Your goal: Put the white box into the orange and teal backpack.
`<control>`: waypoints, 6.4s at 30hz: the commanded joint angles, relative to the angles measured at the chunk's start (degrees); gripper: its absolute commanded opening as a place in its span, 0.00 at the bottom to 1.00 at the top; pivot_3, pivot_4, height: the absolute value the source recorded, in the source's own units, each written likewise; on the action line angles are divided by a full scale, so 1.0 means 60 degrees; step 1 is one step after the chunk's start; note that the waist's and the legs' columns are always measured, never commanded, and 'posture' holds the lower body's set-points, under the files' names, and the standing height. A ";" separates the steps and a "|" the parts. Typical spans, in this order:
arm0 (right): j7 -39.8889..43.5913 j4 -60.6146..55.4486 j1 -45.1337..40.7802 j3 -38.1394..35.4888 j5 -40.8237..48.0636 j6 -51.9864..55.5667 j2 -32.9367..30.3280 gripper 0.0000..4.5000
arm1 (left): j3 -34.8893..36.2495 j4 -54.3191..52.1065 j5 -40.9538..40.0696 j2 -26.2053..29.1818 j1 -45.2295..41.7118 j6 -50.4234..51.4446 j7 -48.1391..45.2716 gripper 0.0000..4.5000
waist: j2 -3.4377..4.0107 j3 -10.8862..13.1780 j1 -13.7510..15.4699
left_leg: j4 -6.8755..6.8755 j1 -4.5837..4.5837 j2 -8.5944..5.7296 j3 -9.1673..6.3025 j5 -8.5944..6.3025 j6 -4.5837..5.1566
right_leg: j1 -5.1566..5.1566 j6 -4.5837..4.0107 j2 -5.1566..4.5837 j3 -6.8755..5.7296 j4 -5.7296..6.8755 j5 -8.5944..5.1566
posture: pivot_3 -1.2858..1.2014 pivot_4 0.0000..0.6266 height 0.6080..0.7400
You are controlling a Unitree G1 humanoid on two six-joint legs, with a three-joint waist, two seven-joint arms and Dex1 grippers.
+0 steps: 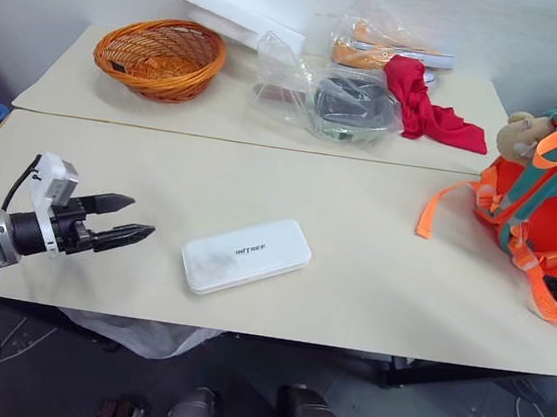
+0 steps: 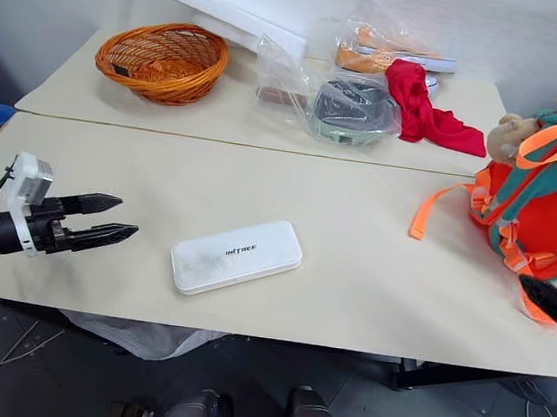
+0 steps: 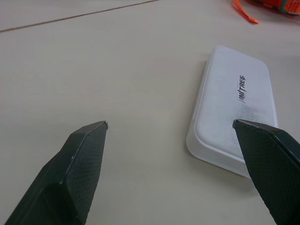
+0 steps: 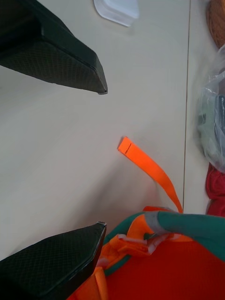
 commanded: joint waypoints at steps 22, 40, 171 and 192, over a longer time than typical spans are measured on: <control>-0.1291 -0.1704 -0.3794 0.6560 -0.2520 -0.1413 0.1296 0.52 | -0.2030 -0.0808 0.1891 0.0674 0.1003 -0.1920 -0.0418 0.55 | 0.0006 0.0004 -0.0071 | 0.0000 -0.0010 0.0011 0.0001 0.0001 -0.0006 | -0.0011 -0.0001 0.0007 -0.0003 -0.0022 0.0016 | 0.52 0.24 1.00; -0.0939 0.0554 -0.6251 1.0559 -0.5577 -0.2786 0.3865 0.00 | -0.3044 -0.0522 0.2280 -0.0910 -0.0475 -0.2007 0.0292 0.01 | 0.0003 0.0002 0.0024 | 0.0143 -0.0121 0.0007 0.0011 0.0013 -0.0008 | -0.0132 -0.0010 0.0008 -0.0012 0.0161 0.0009 | 0.52 0.24 1.00; 0.0612 -0.4226 -0.2941 0.1735 0.5640 0.2766 -0.1652 0.00 | -0.1344 0.0872 -0.2652 -0.2713 -0.6384 0.3216 -0.0462 0.28 | -0.0041 0.0038 0.0153 | 0.0118 -0.0073 0.0000 -0.0004 0.0091 -0.0109 | -0.0101 -0.0006 0.0026 0.0007 0.0179 -0.0002 | 0.52 0.24 1.00; -0.0606 -0.4157 -0.2916 0.1561 0.7496 0.2446 -0.2219 0.00 | -0.4405 0.1189 0.0579 -0.2466 -0.6522 -0.0963 -0.2258 0.28 | -0.0053 0.0046 0.0231 | 0.0134 -0.0092 -0.0003 -0.0017 0.0089 -0.0092 | -0.0101 -0.0002 0.0029 0.0004 0.0172 0.0000 | 0.52 0.24 1.00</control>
